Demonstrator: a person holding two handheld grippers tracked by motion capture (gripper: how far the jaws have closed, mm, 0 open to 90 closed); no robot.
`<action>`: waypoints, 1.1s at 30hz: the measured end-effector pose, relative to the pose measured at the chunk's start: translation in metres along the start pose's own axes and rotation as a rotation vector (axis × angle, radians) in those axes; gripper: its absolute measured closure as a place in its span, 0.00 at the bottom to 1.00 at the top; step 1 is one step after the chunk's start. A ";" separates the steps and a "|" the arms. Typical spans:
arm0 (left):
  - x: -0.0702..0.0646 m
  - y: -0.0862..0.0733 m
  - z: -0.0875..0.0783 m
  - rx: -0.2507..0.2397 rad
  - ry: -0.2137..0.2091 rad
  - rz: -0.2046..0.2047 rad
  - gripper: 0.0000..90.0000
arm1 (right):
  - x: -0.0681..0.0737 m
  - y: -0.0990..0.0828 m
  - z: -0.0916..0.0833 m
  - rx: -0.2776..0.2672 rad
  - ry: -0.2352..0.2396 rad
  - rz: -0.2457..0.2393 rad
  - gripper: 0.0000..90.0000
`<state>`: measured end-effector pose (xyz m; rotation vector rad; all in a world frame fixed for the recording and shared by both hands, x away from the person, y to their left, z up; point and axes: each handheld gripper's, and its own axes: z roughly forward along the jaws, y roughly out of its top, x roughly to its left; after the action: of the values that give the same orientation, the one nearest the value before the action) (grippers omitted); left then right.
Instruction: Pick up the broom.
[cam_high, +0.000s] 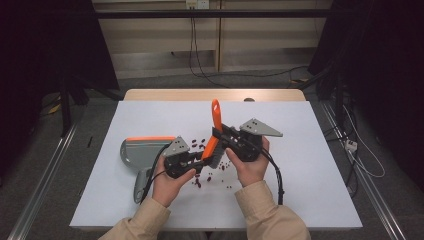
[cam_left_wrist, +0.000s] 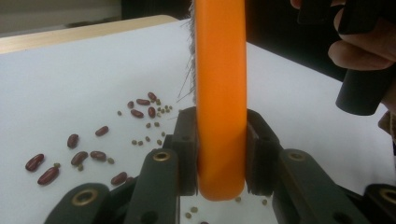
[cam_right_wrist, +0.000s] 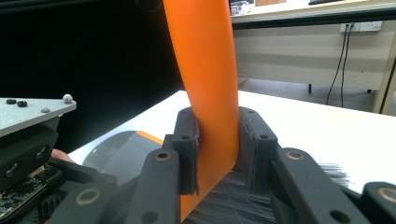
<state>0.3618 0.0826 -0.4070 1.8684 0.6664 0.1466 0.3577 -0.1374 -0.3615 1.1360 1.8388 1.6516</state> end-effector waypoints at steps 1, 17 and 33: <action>0.000 0.000 0.000 -0.002 0.000 -0.005 0.78 | 0.000 0.000 0.000 0.002 -0.001 -0.006 0.79; -0.004 0.000 -0.006 -0.051 0.081 0.027 0.79 | 0.002 0.003 0.003 -0.031 0.026 0.041 0.76; 0.006 0.000 -0.017 -0.095 0.178 -0.002 0.79 | 0.007 -0.004 0.012 0.028 -0.042 0.087 0.28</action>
<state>0.3603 0.0996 -0.4013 1.7770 0.7696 0.3408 0.3621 -0.1245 -0.3661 1.2696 1.8159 1.6405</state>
